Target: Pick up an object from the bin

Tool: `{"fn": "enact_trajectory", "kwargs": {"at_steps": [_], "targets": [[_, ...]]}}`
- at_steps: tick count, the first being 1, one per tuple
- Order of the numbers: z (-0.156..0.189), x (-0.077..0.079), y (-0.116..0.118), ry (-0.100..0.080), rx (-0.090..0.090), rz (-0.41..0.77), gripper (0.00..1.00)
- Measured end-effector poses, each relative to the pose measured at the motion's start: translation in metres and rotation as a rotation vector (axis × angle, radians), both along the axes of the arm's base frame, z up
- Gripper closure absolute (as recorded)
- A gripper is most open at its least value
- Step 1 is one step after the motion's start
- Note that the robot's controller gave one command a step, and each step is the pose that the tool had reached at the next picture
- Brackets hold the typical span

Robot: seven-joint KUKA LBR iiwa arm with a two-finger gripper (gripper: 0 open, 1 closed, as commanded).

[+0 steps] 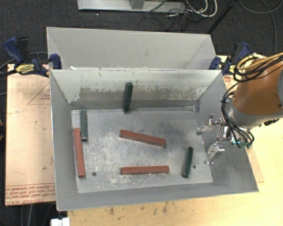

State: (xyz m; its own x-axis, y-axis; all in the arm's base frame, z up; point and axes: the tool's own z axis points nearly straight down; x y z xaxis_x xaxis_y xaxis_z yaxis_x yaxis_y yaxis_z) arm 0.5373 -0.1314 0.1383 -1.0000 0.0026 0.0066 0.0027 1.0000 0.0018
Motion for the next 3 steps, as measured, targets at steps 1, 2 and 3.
{"fn": "enact_trajectory", "kwargs": {"at_steps": [1, 2, 3], "targets": [[0.004, 0.002, 0.000, -0.007, -0.001, 0.003, 0.00], [-0.024, -0.010, 0.016, -0.010, -0.001, 0.298, 0.00], [-0.035, -0.017, 0.023, -0.006, 0.002, 0.466, 0.00]]}}
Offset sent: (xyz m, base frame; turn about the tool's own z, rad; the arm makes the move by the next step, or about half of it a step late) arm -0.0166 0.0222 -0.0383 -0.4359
